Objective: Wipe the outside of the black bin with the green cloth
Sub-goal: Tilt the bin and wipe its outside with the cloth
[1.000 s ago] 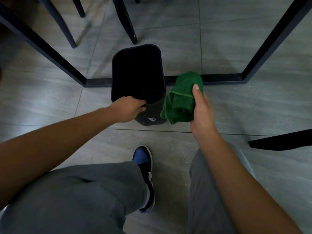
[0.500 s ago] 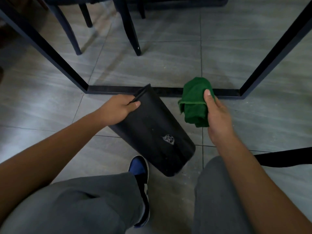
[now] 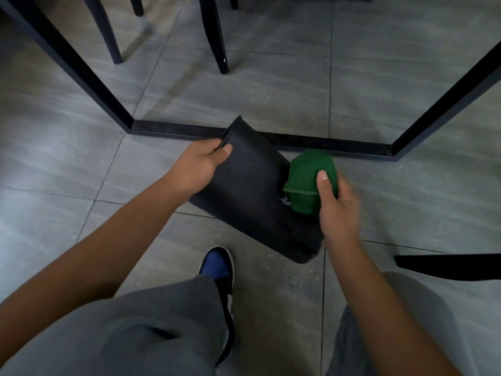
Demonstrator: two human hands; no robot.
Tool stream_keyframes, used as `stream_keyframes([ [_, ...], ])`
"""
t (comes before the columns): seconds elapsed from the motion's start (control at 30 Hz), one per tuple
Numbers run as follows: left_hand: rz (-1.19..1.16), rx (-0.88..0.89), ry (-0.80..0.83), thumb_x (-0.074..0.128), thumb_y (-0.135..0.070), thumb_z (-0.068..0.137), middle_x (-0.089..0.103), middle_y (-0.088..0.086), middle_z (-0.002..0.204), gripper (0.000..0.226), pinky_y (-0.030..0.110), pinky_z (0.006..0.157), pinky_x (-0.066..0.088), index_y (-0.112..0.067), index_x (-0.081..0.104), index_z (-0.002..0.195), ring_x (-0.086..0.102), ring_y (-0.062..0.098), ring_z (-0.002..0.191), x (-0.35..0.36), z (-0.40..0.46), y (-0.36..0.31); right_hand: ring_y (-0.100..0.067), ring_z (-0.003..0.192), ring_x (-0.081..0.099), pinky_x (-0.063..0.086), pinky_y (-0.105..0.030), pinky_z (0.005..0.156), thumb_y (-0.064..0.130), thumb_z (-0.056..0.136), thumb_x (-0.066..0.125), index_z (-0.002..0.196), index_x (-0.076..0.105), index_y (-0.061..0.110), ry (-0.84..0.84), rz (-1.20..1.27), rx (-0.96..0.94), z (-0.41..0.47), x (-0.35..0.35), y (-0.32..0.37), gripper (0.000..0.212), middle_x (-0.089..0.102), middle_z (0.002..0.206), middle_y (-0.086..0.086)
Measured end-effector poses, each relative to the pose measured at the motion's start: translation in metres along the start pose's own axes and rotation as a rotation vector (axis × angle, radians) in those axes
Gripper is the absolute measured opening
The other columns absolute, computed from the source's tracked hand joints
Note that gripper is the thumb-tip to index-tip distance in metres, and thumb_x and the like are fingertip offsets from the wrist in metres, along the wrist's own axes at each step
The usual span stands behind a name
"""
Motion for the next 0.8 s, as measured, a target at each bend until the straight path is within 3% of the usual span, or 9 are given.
stream_keyframes([
  [0.13,-0.123,-0.04,0.049,0.052,-0.03,0.107,0.08,0.002,0.109,0.029,0.03,0.091,0.059,-0.013,0.074,0.117,0.077,0.017,0.099,0.002,0.001,0.005,-0.009,0.11,0.072,0.059,-0.045,0.101,0.053,0.103,0.055,0.11,0.071,0.048,-0.02,-0.024,-0.002,-0.001,0.004,-0.01,0.018,0.077,0.113,0.011],
  [0.27,-0.048,-0.017,0.128,0.047,-0.043,0.107,0.078,-0.012,0.107,0.028,0.013,0.08,0.054,-0.031,0.07,0.115,0.074,0.001,0.096,0.01,-0.001,0.0,-0.017,0.114,0.069,0.056,-0.053,0.102,0.065,0.098,0.048,0.116,0.071,0.035,-0.051,-0.068,-0.031,-0.01,0.004,-0.018,0.042,0.074,0.117,0.004],
  [0.4,0.017,0.06,0.129,0.044,-0.044,0.108,0.077,-0.001,0.115,0.04,0.025,0.093,0.056,-0.017,0.07,0.122,0.073,0.009,0.102,0.017,-0.001,-0.009,-0.017,0.125,0.062,0.052,-0.05,0.107,0.052,0.095,0.047,0.14,0.06,0.035,-0.115,-0.21,-0.157,-0.008,0.006,-0.008,0.05,0.067,0.134,0.002],
  [0.5,0.001,0.064,0.104,0.046,-0.037,0.109,0.077,0.006,0.114,0.038,0.032,0.096,0.056,-0.009,0.07,0.12,0.073,0.017,0.104,0.014,0.004,-0.005,-0.023,0.138,0.055,0.047,-0.053,0.113,0.056,0.096,0.049,0.152,0.046,0.036,-0.116,-0.317,-0.238,-0.003,0.02,-0.005,0.06,0.058,0.15,0.0],
  [0.6,-0.029,0.059,0.06,0.047,-0.032,0.109,0.077,0.006,0.113,0.035,0.03,0.096,0.057,-0.008,0.071,0.118,0.074,0.017,0.104,0.007,0.003,0.003,-0.033,0.142,0.051,0.036,-0.061,0.118,0.052,0.097,0.049,0.146,0.057,0.019,-0.128,-0.49,-0.344,-0.013,0.037,-0.012,0.059,0.059,0.15,-0.011],
  [0.7,-0.036,0.053,0.06,0.048,-0.029,0.109,0.078,-0.004,0.109,0.028,0.019,0.088,0.058,-0.017,0.072,0.115,0.074,0.01,0.101,0.006,0.0,0.005,-0.035,0.149,0.042,0.026,-0.061,0.125,0.051,0.097,0.051,0.144,0.06,0.017,-0.166,-0.537,-0.354,-0.028,0.028,-0.028,0.059,0.053,0.156,-0.013],
  [0.8,-0.082,0.021,0.053,0.048,-0.029,0.109,0.079,-0.012,0.102,0.024,0.014,0.082,0.056,-0.025,0.072,0.111,0.074,0.005,0.098,0.005,0.0,0.007,-0.039,0.15,0.04,0.027,-0.065,0.122,0.052,0.095,0.05,0.144,0.061,0.016,-0.255,-0.541,-0.281,-0.028,0.013,-0.043,0.061,0.052,0.156,-0.015],
])
Point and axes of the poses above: each hand's wrist, its own z-axis towards the middle knuckle, its own x-axis out of the palm, y = z × x, the point moved 8 cm from there along z, towards the middle knuckle
